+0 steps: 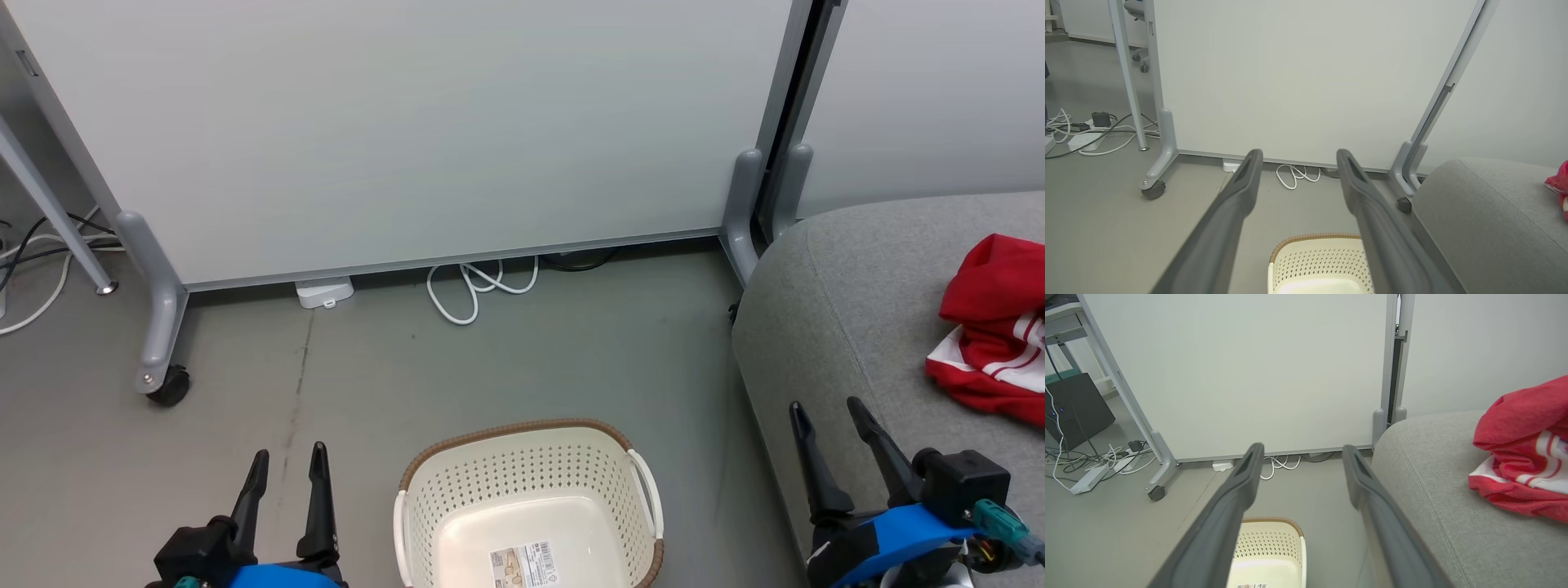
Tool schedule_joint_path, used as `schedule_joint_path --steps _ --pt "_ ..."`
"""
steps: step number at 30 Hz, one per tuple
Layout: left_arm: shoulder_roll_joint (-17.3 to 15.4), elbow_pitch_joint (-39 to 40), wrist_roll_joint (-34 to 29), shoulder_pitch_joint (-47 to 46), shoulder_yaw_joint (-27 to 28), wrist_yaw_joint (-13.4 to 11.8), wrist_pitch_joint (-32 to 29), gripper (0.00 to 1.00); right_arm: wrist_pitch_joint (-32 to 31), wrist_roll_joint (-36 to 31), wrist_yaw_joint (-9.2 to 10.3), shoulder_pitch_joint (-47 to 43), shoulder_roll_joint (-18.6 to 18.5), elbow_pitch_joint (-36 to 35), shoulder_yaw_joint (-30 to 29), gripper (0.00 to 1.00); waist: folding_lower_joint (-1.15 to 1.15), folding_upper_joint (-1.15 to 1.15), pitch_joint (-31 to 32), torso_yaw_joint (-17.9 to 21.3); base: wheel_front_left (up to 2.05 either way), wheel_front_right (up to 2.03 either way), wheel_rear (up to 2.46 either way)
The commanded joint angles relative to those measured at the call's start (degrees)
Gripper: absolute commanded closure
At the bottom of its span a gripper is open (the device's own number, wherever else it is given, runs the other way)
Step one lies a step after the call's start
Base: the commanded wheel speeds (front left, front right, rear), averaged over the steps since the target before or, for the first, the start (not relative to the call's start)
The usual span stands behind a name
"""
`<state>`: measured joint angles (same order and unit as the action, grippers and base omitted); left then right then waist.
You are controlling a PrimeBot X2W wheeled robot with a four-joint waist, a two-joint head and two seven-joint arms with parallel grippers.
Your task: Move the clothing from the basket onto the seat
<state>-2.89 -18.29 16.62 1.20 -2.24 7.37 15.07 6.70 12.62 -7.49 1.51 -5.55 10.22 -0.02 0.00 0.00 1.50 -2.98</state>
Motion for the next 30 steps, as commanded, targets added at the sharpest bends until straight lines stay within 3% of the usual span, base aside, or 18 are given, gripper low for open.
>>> schedule_joint_path --steps 1,27,28,30 --pt "0.0 -0.1 -0.3 0.5 0.3 -0.2 0.2 0.0 0.0 -0.5 -0.01 -1.0 0.2 -0.1 0.0 0.0 0.0 0.0 0.0 -0.2 0.0 0.0 0.0" --pt "0.0 0.0 -2.0 0.0 -1.1 0.1 0.1 0.0 0.6 1.9 -0.01 -0.5 1.3 1.2 0.7 0.0 0.0 0.0 -1.1 0.0 0.0 0.0 0.0" --pt "0.0 -0.1 -1.6 0.0 -1.1 0.0 0.0 1.0 0.5 1.6 0.0 -0.4 1.1 1.2 0.7 1.0 0.0 0.0 -1.1 0.0 0.0 0.0 0.0" --pt "0.0 -0.8 -1.5 0.2 -1.1 0.0 -0.1 1.0 0.4 1.7 0.0 -0.6 1.2 2.0 0.7 1.0 0.01 0.0 -1.1 0.0 0.0 0.0 0.0"
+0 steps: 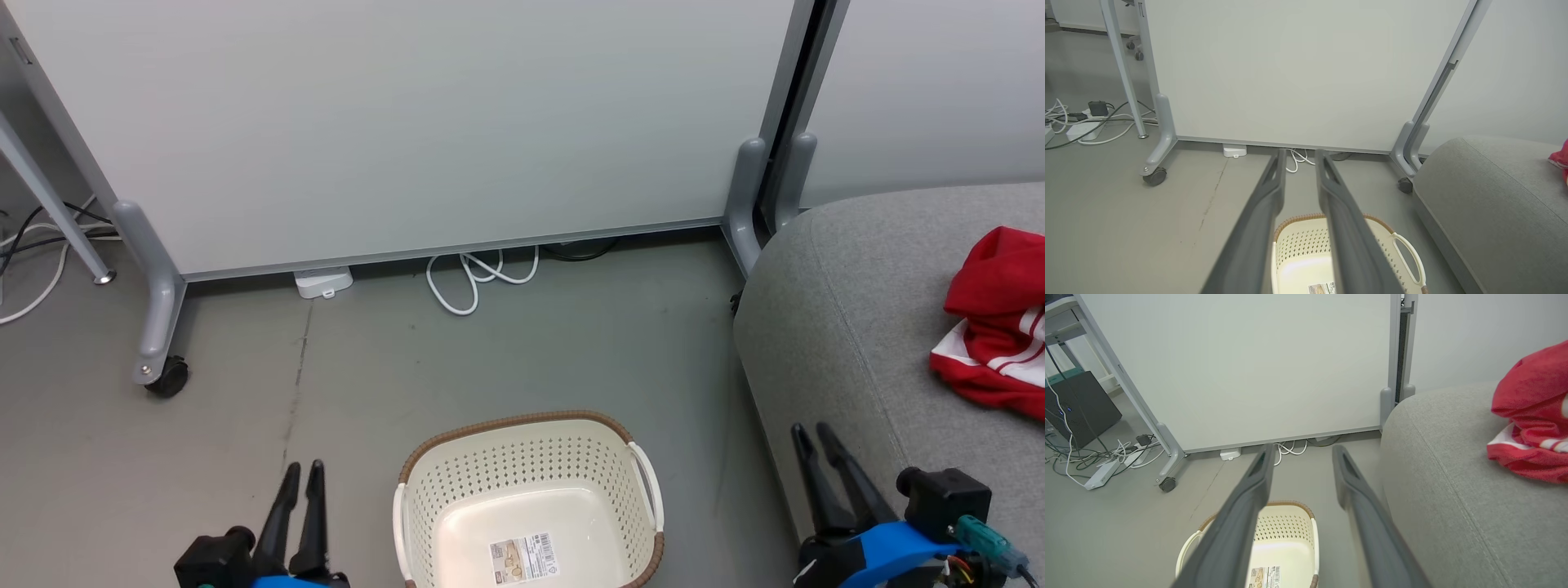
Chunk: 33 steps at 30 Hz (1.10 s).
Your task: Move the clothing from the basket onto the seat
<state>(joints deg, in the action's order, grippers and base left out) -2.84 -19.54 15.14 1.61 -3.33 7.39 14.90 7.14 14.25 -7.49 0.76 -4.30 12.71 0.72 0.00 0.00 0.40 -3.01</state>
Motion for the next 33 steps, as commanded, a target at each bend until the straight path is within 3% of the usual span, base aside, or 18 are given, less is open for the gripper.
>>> schedule_joint_path --steps 1,6,33 --pt "0.0 0.0 0.0 0.0 0.0 0.0 0.0 1.0 0.0 0.1 0.0 0.0 0.0 0.1 0.0 1.0 0.0 0.0 0.0 0.0 0.0 0.0 0.0" --pt "0.1 -2.3 0.6 1.5 0.0 0.0 -0.3 1.0 -0.1 0.5 0.0 -0.8 0.3 2.6 0.0 1.0 0.01 0.0 0.0 0.0 0.0 0.0 0.0" --pt "-0.5 0.5 27.6 -2.0 2.8 0.0 -7.0 1.0 -4.8 27.2 0.0 1.6 0.7 2.0 -2.6 1.0 0.0 0.0 -0.1 0.7 0.0 0.0 0.0"
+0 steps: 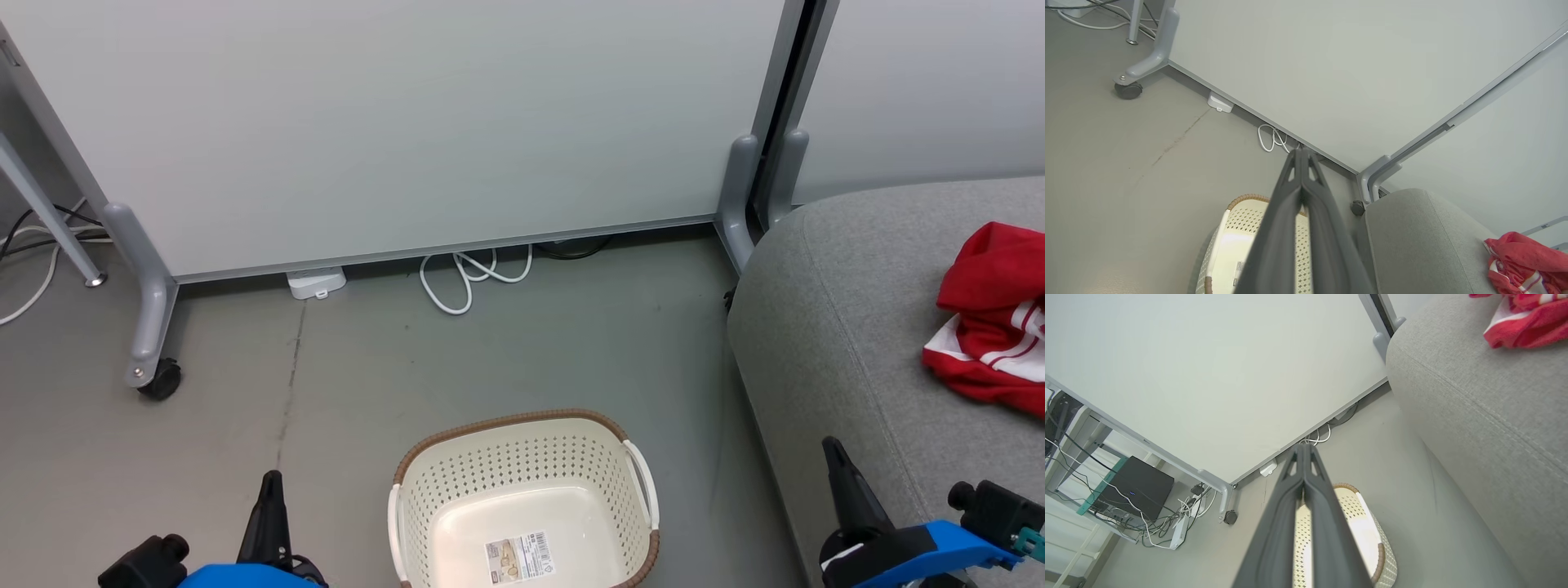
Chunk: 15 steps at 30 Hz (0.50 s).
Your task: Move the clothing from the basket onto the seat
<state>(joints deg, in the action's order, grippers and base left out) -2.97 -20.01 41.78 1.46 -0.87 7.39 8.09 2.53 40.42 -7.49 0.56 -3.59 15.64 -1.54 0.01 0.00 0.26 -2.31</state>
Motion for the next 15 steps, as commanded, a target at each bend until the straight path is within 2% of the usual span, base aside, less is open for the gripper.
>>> schedule_joint_path --steps 1,15 --pt "-0.4 1.1 1.8 -1.9 0.4 0.0 -0.4 1.0 -0.3 1.9 0.0 1.9 0.0 -1.0 -0.4 1.0 0.0 0.0 0.0 0.0 0.0 0.0 0.0" --pt "-0.5 2.2 12.2 -3.2 1.6 0.1 -3.2 1.0 -2.2 12.3 0.0 2.7 0.1 -1.2 -1.4 1.0 -0.01 0.0 -0.1 0.4 0.0 0.0 0.0"
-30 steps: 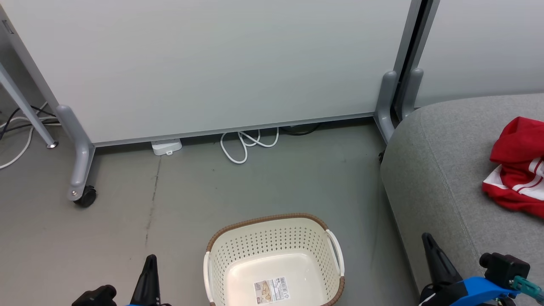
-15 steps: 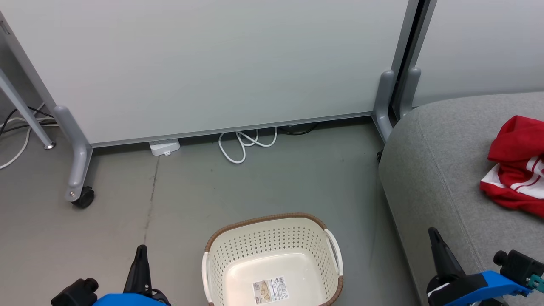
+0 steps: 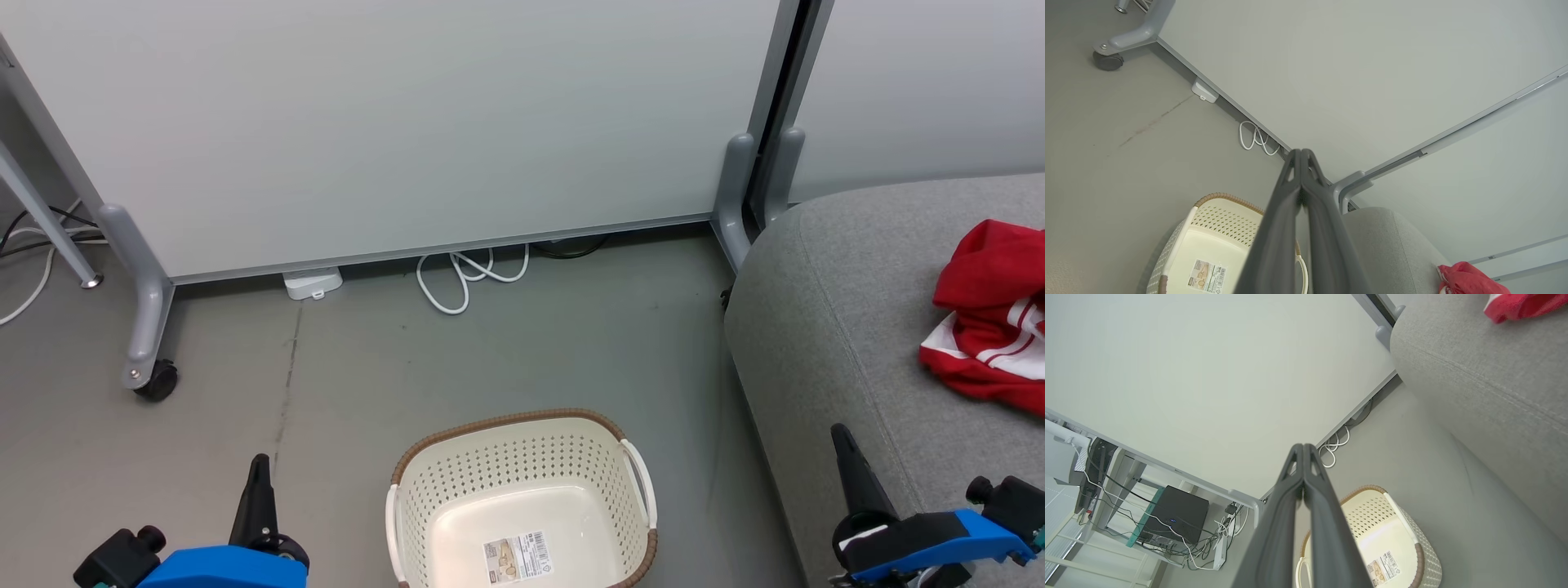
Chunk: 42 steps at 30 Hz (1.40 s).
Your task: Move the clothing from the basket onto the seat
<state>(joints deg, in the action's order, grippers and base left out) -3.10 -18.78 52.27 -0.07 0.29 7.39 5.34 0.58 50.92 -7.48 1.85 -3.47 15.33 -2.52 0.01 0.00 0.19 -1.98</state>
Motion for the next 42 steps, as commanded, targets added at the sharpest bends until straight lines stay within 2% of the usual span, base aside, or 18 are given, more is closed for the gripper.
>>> schedule_joint_path --steps 1,42 --pt "-0.4 1.0 2.3 -1.8 0.5 0.1 -0.6 1.0 -0.3 2.5 -0.01 1.5 0.0 -0.9 -0.5 1.0 0.0 0.0 0.0 0.1 0.0 0.0 0.0" --pt "-0.4 3.3 24.8 -4.5 3.5 0.1 -6.9 1.0 -4.4 25.3 -0.02 3.4 0.4 -1.2 -2.6 1.0 -0.01 0.0 -0.2 1.0 0.0 0.0 0.0"
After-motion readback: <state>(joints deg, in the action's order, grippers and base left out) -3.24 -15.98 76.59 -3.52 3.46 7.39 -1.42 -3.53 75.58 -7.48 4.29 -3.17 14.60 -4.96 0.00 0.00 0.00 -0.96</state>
